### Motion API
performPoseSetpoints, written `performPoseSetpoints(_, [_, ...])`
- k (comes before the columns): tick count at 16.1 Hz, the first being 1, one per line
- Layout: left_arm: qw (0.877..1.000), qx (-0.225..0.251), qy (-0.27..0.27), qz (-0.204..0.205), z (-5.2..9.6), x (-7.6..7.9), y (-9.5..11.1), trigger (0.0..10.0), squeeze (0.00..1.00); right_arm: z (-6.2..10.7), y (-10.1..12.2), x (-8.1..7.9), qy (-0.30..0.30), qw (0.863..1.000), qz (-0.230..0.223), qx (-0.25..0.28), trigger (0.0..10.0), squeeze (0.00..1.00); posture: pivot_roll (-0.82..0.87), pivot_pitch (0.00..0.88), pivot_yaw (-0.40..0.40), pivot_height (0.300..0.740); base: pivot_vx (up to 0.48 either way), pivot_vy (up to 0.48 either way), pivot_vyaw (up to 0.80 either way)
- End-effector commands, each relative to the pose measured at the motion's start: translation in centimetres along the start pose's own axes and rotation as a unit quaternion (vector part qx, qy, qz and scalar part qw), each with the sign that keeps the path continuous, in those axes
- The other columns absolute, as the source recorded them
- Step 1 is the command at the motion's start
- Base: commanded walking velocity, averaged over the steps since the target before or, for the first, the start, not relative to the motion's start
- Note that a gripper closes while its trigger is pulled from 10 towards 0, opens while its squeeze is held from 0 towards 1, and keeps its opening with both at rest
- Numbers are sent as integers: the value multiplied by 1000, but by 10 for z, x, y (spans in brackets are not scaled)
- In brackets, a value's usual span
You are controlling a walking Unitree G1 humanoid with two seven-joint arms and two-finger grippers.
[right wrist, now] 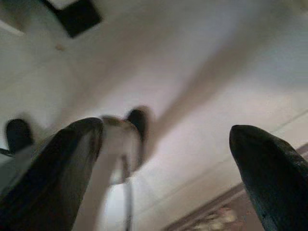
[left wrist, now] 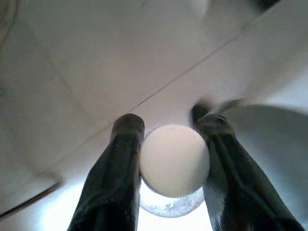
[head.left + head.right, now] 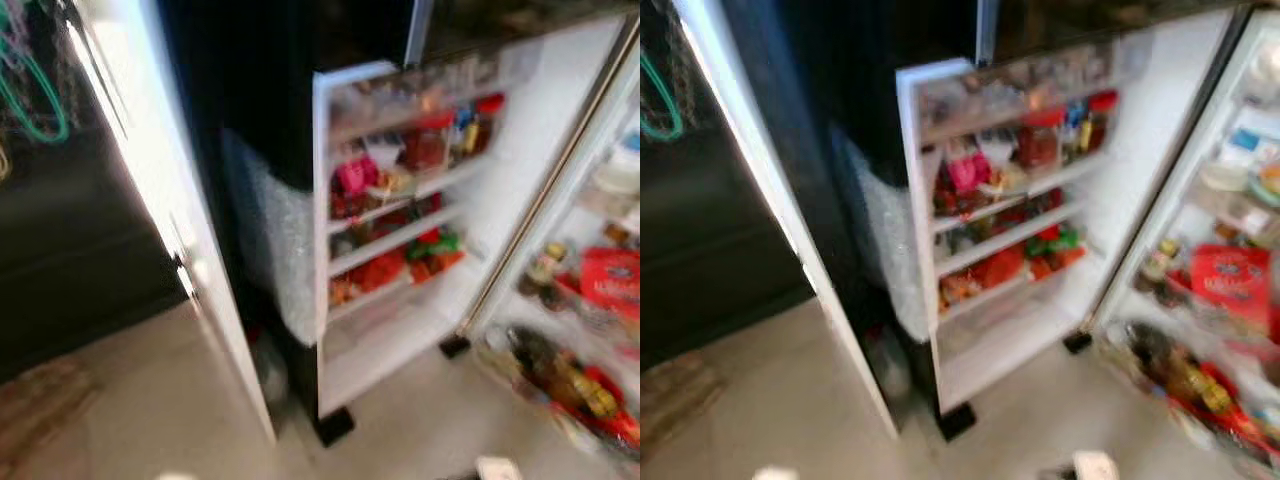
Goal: Restocking fridge
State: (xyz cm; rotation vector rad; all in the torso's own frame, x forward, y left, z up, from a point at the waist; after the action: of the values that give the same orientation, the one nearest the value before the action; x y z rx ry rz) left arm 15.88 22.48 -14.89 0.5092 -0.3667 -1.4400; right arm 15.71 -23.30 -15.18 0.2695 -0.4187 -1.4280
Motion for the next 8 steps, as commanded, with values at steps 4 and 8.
performPoseSetpoints(4, [999,-28,16,-2,6,-16,-20,10000,0,-2,13,-11,16,1000,-3,19,10000,0,-68,0,15,740,0,-352,509])
performPoseSetpoints(8, [999,-29,14,-12,6,-17,-21,10000,0,-2,13,-11,11,1000,-13,22,10000,0,-76,0,25,740,0,-352,0])
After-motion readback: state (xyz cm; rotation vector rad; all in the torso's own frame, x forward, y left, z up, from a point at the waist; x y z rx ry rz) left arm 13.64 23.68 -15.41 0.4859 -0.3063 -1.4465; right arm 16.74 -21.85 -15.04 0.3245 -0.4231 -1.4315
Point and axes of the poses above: a point about 5 cm out from each wrist's last joint towards the gripper, its own z axis pointing back from the gripper into the wrist, its own y axis along the axis of the wrist's last joint, x = y × z, the point moved 6 cm from there along -z, pointing out of the wrist towards the gripper, and after that the axes turned 11 degrees about z, right-handed, at the moved point
